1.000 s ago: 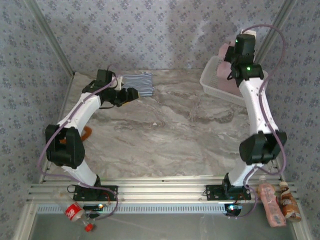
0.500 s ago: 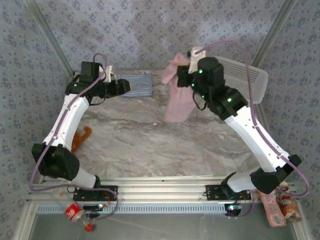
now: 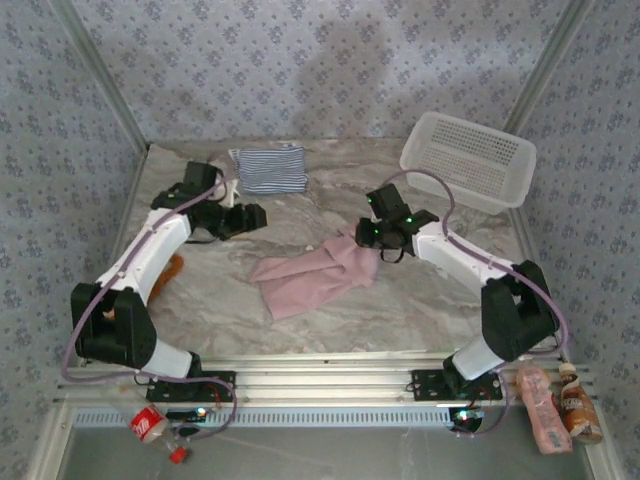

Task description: Fold and stack the tank tops

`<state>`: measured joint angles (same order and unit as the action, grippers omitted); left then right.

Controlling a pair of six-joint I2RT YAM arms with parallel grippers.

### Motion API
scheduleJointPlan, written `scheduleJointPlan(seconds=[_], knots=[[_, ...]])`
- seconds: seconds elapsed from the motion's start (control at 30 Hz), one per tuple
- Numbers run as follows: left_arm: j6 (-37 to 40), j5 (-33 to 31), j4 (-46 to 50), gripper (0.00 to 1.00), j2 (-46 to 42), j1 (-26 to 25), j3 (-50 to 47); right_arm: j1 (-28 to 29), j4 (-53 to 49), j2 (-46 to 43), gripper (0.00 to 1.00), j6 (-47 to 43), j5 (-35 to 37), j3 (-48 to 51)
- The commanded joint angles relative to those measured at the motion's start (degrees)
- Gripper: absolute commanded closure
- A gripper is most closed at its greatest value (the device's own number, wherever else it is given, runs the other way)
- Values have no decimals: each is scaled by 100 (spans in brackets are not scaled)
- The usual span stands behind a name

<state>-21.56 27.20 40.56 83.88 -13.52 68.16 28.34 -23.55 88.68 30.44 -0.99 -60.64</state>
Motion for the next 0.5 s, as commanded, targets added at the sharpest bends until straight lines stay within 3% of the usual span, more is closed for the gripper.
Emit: scheduleJointPlan(seconds=[0.0,0.1,0.2,0.33,0.47], knots=[[-111,-233,-136,33,134,-264,-298,-334,243,57,68,-459,637,-7],[102,-513,8,33,296,-408,-449,-364,-119,47,58,-1003,1079,-171],[441,-611,102,34,530,-470,-499,-246,-242,-255,49,-1136,1042,-109],[1198,-1159,593,35,1061,-614,-263,464,-339,-656,41,-1134,751,136],[2013,-1160,650,37,1324,-864,-133,1250,359,-989,30,-1438,178,912]])
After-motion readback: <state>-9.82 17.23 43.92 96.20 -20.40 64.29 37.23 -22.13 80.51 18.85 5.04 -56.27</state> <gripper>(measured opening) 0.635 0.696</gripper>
